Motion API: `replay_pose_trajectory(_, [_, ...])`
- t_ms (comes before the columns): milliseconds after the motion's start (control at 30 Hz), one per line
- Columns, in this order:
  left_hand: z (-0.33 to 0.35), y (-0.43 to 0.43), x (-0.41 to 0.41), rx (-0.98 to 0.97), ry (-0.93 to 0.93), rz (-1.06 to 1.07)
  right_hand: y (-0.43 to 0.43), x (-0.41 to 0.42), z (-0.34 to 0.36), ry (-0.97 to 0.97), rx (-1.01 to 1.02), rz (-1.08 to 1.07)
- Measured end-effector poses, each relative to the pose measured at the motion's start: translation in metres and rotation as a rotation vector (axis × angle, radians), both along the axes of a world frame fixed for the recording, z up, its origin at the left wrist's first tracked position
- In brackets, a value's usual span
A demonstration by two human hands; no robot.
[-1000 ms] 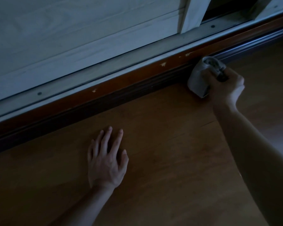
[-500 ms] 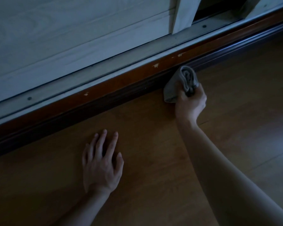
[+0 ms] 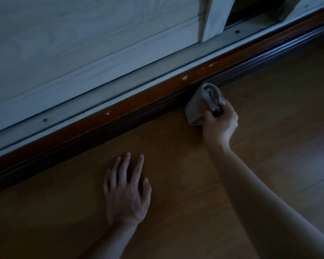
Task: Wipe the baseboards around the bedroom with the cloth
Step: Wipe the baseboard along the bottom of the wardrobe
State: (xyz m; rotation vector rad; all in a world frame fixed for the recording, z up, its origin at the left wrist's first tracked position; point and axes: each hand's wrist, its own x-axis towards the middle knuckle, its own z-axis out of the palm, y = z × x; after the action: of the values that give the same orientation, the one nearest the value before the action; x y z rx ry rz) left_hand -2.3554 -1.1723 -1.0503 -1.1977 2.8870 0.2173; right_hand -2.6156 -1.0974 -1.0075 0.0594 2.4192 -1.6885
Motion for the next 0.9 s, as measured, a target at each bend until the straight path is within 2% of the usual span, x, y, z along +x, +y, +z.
replay_pose_trajectory(100, [-0.001,0.000,0.000,-0.009,-0.009,-0.013,-0.005,-0.010,0.002,-0.016,-0.007,-0.166])
replay_pose_trajectory(167, [-0.002,-0.001,0.001,-0.010,-0.005,-0.024,-0.017,0.004,0.003,-0.032,-0.023,-0.154])
replay_pose_trajectory(300, [0.000,-0.001,-0.001,-0.003,-0.002,-0.021,-0.026,0.037,0.001,-0.056,-0.008,0.050])
replay_pose_trajectory(433, [0.004,-0.002,-0.001,0.025,0.001,-0.009,-0.011,0.034,0.010,-0.027,0.061,0.311])
replay_pose_trajectory(533, [0.016,0.002,-0.022,0.090,0.033,0.103,0.005,0.018,0.017,-0.037,0.072,0.356])
replay_pose_trajectory(700, [0.016,0.037,-0.105,0.274,0.203,-0.173,0.025,-0.015,0.018,0.035,0.056,0.325])
replay_pose_trajectory(800, [0.006,0.046,-0.121,0.181,0.068,-0.197,0.035,-0.042,0.017,0.100,0.068,0.312])
replay_pose_trajectory(900, [0.003,0.045,-0.120,0.111,0.014,-0.212,0.037,-0.066,0.014,0.192,0.079,0.364])
